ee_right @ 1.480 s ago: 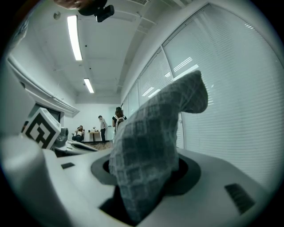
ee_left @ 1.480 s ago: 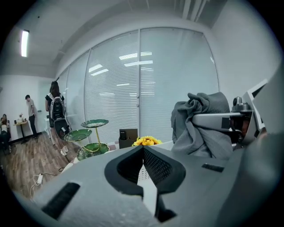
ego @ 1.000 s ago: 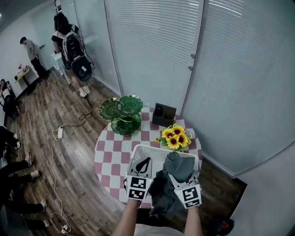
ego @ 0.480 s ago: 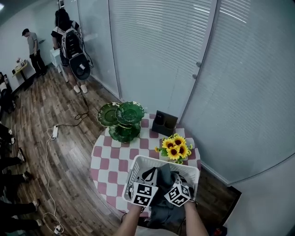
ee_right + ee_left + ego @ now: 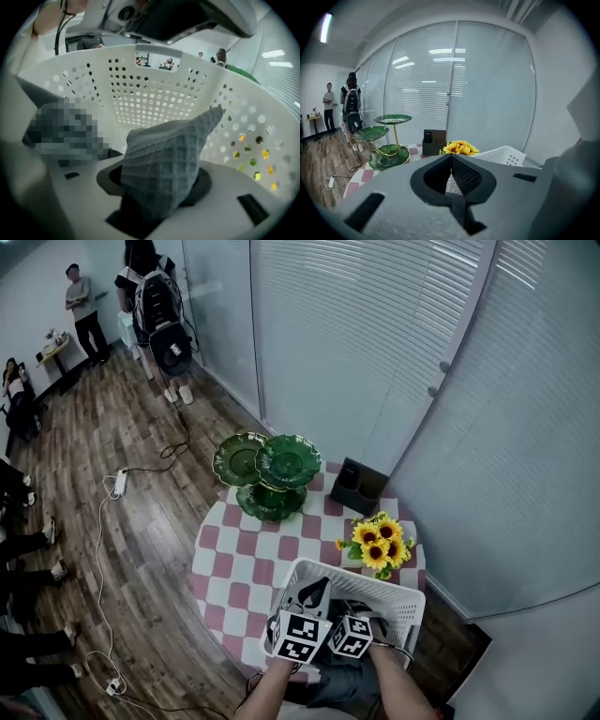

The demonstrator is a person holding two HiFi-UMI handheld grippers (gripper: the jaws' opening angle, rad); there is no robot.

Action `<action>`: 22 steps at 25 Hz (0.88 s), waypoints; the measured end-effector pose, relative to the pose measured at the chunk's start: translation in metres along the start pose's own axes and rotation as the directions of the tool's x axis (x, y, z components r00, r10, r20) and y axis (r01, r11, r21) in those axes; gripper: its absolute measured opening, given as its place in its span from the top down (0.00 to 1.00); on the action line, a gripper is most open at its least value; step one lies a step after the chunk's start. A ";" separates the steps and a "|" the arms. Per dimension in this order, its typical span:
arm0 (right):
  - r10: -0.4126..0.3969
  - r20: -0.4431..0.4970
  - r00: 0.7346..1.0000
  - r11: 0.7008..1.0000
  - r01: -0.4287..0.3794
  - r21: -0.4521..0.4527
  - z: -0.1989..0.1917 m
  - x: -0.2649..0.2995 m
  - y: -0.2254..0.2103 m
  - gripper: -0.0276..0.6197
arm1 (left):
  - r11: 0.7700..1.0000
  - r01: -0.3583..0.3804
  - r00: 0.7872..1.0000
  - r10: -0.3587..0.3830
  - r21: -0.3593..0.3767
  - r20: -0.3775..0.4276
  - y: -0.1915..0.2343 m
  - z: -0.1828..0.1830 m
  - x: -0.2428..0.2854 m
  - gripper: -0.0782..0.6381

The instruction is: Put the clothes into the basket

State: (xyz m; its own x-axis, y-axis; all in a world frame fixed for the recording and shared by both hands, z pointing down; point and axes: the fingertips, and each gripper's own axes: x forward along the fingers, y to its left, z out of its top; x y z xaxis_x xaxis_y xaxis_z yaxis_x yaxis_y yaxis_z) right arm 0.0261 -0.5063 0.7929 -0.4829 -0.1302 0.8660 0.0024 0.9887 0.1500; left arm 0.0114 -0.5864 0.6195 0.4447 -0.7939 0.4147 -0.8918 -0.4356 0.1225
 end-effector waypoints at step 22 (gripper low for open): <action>0.119 -0.093 0.989 0.974 -0.098 0.203 -0.003 0.025 -0.011 0.22 | 1.000 0.012 1.000 -0.012 -0.013 -0.021 0.006 -0.011 0.006 0.87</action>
State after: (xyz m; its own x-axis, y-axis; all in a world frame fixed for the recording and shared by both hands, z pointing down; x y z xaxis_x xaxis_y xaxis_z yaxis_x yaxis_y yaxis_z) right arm 0.0165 -0.5211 0.8145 -0.3960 -0.0184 0.9181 -0.1284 0.9911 -0.0356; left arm 0.0083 -0.5889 0.6325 0.4536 -0.7795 0.4321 -0.8875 -0.4391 0.1395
